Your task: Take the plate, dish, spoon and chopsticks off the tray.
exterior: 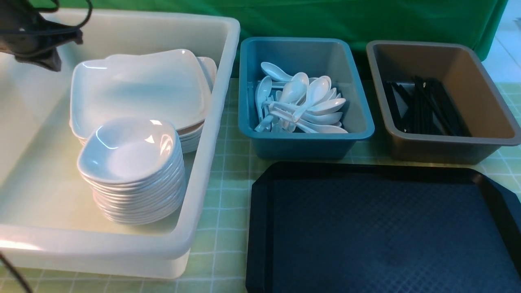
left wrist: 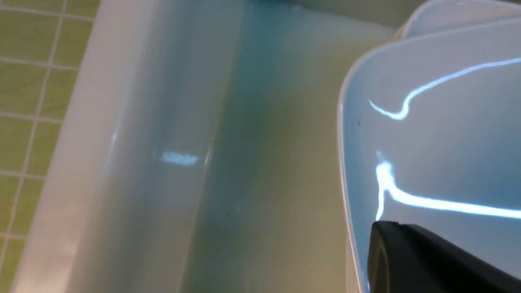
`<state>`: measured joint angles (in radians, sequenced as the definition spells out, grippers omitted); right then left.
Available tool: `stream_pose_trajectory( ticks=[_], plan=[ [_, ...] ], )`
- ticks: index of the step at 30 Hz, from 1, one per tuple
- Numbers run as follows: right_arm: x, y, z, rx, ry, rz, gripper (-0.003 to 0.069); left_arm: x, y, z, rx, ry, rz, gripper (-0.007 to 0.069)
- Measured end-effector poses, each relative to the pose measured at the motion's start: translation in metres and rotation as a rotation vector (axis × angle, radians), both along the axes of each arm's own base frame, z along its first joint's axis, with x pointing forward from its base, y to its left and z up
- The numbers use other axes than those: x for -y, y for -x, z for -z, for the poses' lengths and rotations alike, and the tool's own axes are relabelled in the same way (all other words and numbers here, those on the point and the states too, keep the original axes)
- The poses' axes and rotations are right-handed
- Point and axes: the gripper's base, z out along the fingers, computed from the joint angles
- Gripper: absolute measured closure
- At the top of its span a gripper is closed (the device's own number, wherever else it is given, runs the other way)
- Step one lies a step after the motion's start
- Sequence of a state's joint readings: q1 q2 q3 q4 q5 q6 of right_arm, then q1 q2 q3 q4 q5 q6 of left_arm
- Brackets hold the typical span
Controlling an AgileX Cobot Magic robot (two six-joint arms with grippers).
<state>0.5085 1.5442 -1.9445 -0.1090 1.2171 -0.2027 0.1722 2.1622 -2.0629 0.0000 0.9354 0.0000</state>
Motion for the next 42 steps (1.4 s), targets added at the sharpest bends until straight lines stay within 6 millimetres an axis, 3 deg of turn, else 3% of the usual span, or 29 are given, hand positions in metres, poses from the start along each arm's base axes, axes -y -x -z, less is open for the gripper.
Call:
stream_pose_trajectory(
  ticks=[5, 12, 15, 18, 20, 22, 23, 27, 28, 29, 30, 31, 34, 36, 37, 38, 42],
  plan=[
    [0.018, 0.027, 0.014, -0.038, 0.045, 0.014, 0.0652, -0.006, -0.032, 0.044, 0.006, 0.014, -0.021, 0.0641],
    [0.027, 0.043, 0.004, 0.002, 0.025, 0.017, 0.0652, -0.008, -0.044, 0.073, 0.031, 0.017, -0.042, 0.0641],
    [0.028, 0.044, 0.003, 0.010, 0.022, 0.017, 0.0652, -0.008, -0.046, 0.067, 0.053, 0.008, -0.030, 0.0641],
    [0.027, 0.043, 0.001, 0.027, 0.011, 0.018, 0.0652, -0.008, -0.044, 0.049, 0.072, -0.024, -0.019, 0.0641],
    [0.025, 0.040, 0.000, 0.050, -0.020, 0.028, 0.0652, -0.007, -0.038, 0.027, 0.064, -0.027, -0.017, 0.0641],
    [0.022, 0.035, 0.000, 0.071, -0.036, 0.029, 0.0652, -0.002, -0.026, -0.008, 0.078, -0.010, 0.015, 0.0641],
    [0.022, 0.034, 0.000, 0.072, -0.038, 0.030, 0.0652, -0.001, -0.026, -0.009, 0.075, -0.006, 0.020, 0.0641],
    [0.024, 0.024, -0.009, 0.184, -0.077, 0.094, 0.0649, 0.034, 0.026, -0.118, 0.225, 0.071, 0.210, 0.0641],
    [0.024, 0.024, -0.009, 0.184, -0.077, 0.094, 0.0649, 0.034, 0.026, -0.118, 0.225, 0.071, 0.210, 0.0641],
    [0.030, 0.023, -0.017, 0.221, -0.095, 0.135, 0.0648, 0.049, 0.050, -0.152, 0.271, 0.067, 0.262, 0.0641],
    [0.034, 0.025, -0.025, 0.253, -0.108, 0.161, 0.0649, 0.054, 0.057, -0.159, 0.274, 0.065, 0.279, 0.0641],
    [0.044, 0.030, -0.038, 0.297, -0.116, 0.205, 0.0648, 0.071, 0.084, -0.191, 0.326, 0.053, 0.329, 0.0641],
    [0.066, 0.052, -0.059, 0.367, -0.114, 0.270, 0.0648, 0.096, 0.137, -0.239, 0.437, 0.043, 0.398, 0.0641],
    [0.082, 0.076, -0.070, 0.400, -0.125, 0.301, 0.0648, 0.113, 0.172, -0.262, 0.494, 0.047, 0.453, 0.0641],
    [0.083, 0.078, -0.071, 0.404, -0.127, 0.303, 0.0648, 0.115, 0.180, -0.265, 0.503, 0.047, 0.459, 0.0641],
    [0.094, 0.101, -0.075, 0.427, -0.150, 0.315, 0.0648, 0.126, 0.208, -0.276, 0.530, 0.053, 0.503, 0.0641],
    [0.121, 0.157, -0.070, 0.504, -0.247, 0.333, 0.0648, 0.140, 0.269, -0.273, 0.521, 0.054, 0.578, 0.0641]
  ],
)
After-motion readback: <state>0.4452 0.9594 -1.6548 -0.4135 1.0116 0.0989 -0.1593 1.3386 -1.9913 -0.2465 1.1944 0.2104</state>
